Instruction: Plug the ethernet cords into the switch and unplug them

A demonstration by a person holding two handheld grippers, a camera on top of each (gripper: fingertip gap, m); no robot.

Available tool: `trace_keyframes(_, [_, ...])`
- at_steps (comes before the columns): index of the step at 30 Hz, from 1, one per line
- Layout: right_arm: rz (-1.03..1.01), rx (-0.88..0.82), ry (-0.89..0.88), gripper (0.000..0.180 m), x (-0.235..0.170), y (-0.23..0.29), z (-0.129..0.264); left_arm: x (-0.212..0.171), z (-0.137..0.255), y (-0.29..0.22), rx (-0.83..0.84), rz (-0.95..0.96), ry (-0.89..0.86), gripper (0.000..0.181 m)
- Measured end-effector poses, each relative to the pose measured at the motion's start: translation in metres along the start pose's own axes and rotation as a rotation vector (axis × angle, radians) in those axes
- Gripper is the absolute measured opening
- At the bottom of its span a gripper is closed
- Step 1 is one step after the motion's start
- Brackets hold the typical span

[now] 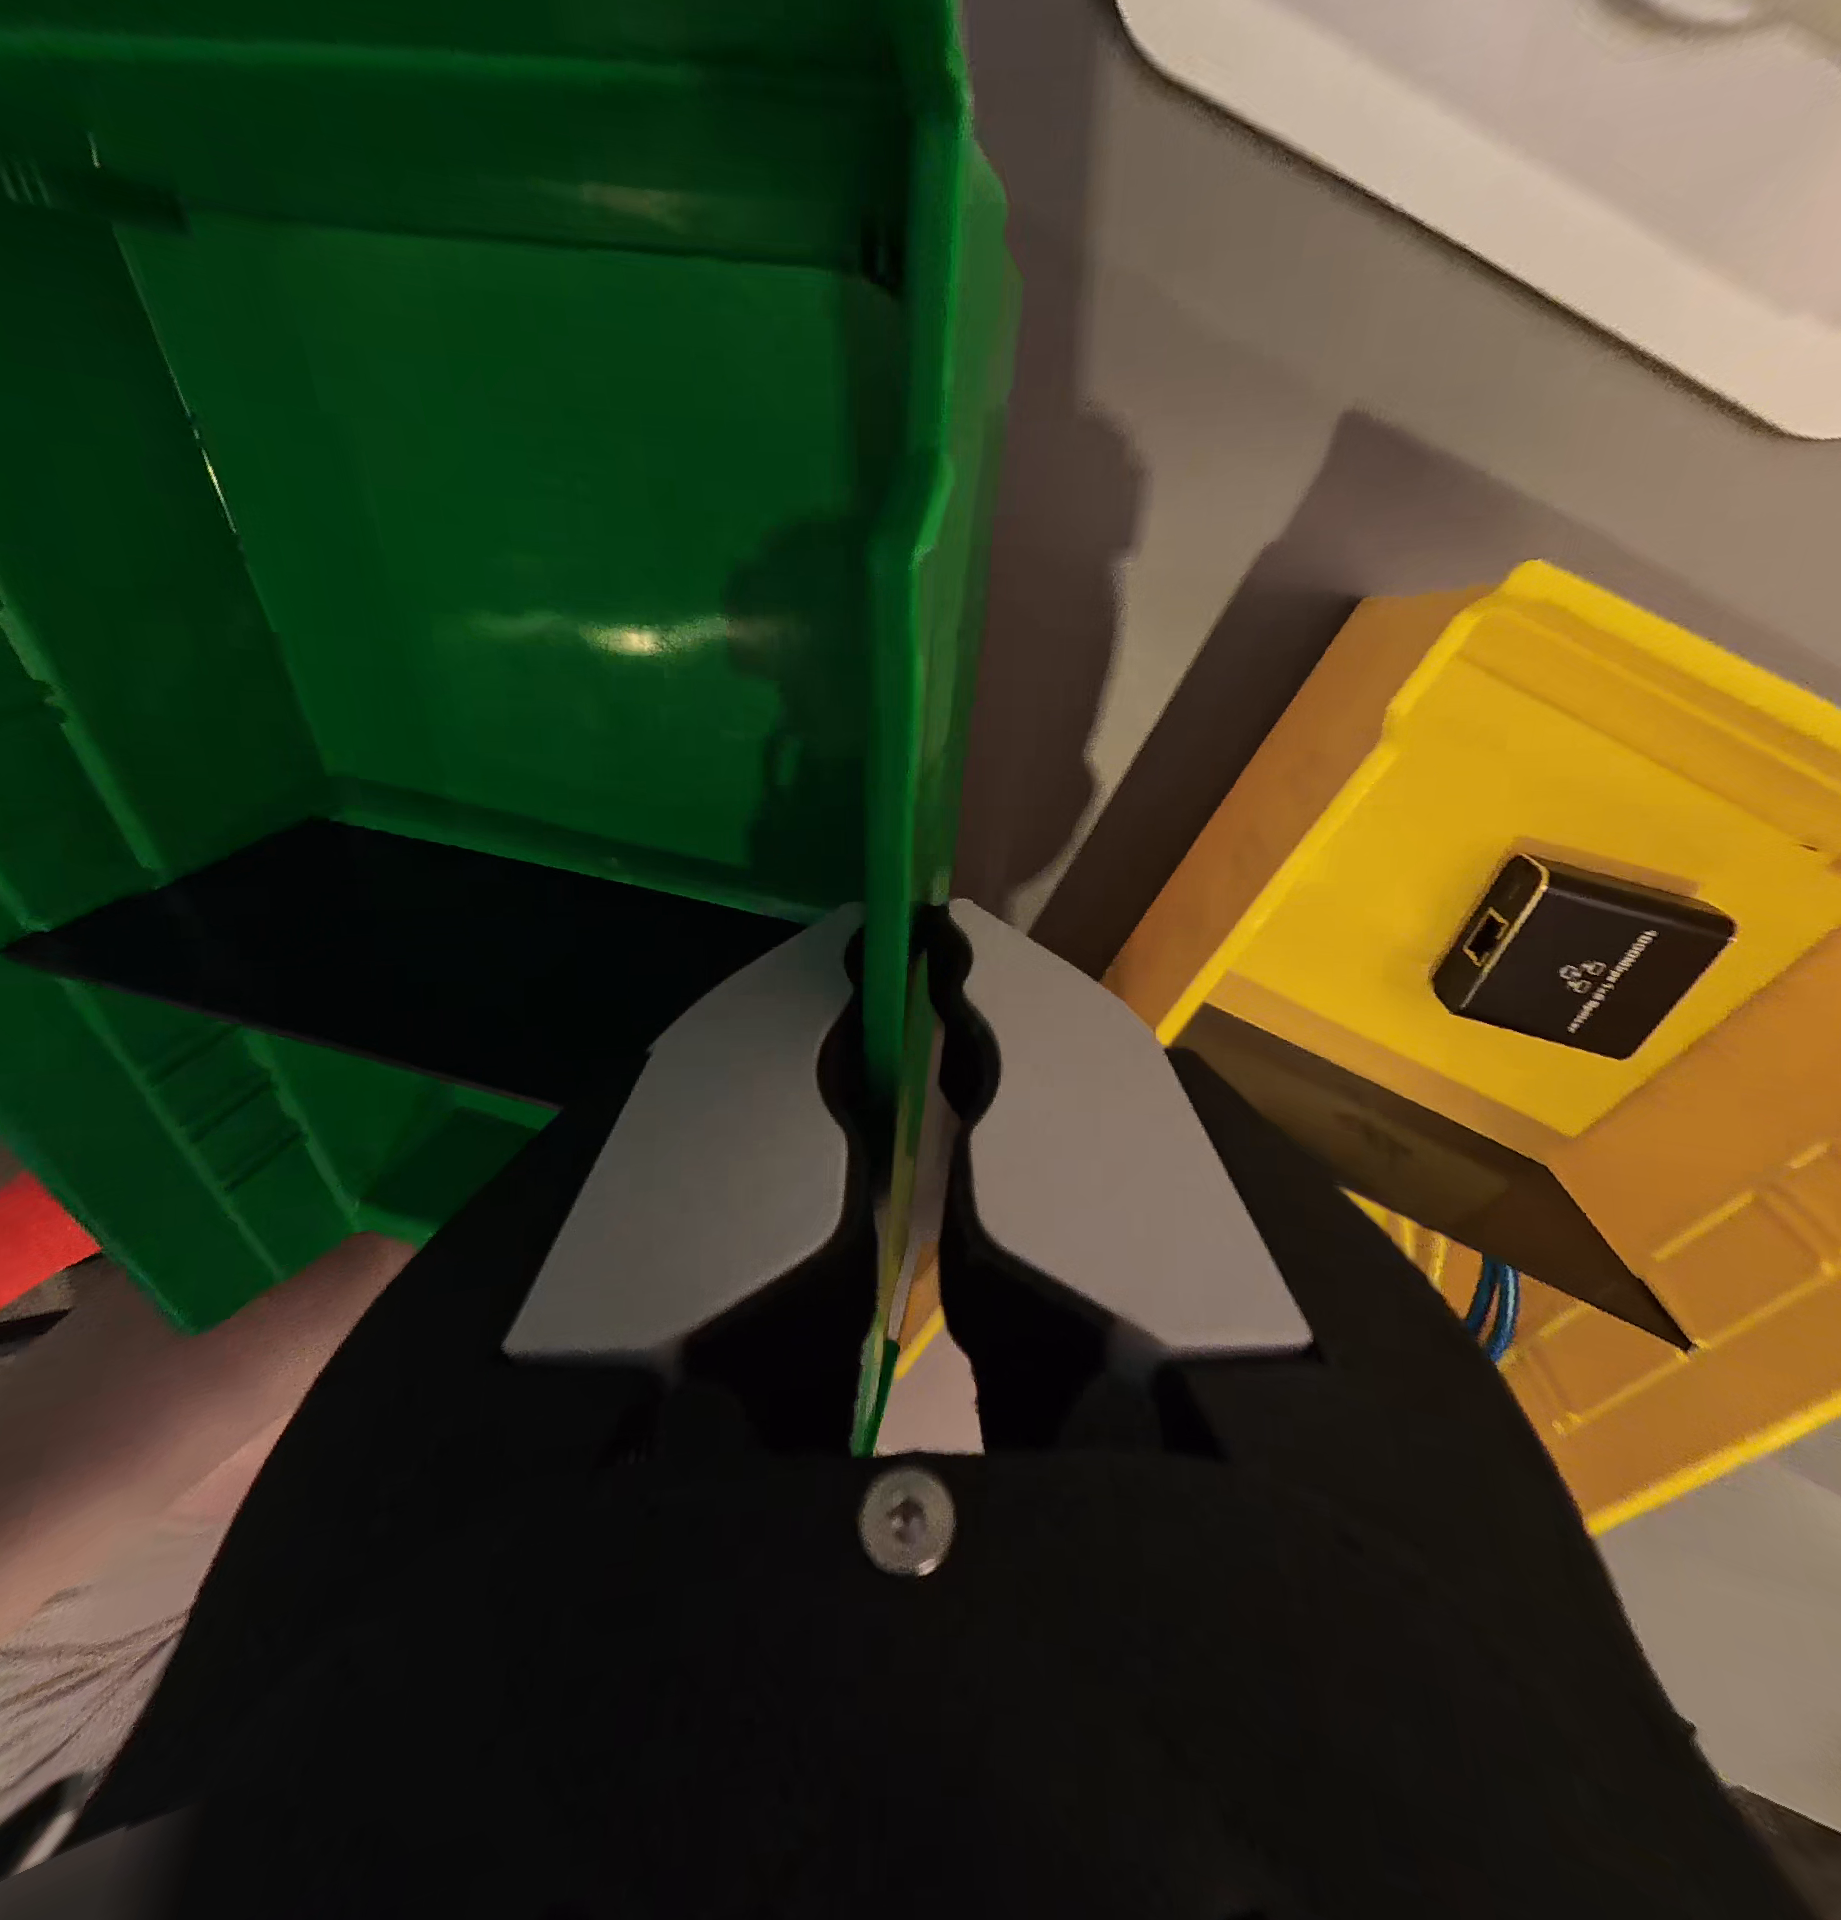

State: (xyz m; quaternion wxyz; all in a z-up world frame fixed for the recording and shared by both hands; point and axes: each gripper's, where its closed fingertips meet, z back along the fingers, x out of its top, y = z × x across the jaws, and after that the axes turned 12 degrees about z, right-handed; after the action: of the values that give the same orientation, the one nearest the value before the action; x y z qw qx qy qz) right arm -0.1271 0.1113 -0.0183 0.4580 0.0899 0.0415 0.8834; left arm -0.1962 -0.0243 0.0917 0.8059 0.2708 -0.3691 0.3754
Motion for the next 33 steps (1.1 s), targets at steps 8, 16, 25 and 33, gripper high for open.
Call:
trace_keyframes(8, [-0.063,0.049,-0.091,0.009,-0.015,-0.041,0.094,0.034,0.058,-0.033,-0.095,0.005,-0.325,0.031])
trace_keyframes(16, [-0.352,0.000,-0.225,0.010,-0.123,-0.179,0.181,-0.003,0.020,-0.021,-0.103,0.008,-0.065,0.054])
trace_keyframes(25, [-0.706,-0.060,-0.225,0.011,-0.282,-0.296,0.182,-0.030,-0.114,-0.037,-0.402,0.266,0.330,0.045])
trace_keyframes(33, [-0.798,-0.022,-0.189,0.011,-0.342,-0.340,0.136,-0.032,-0.155,-0.096,-0.601,0.434,0.430,0.047])
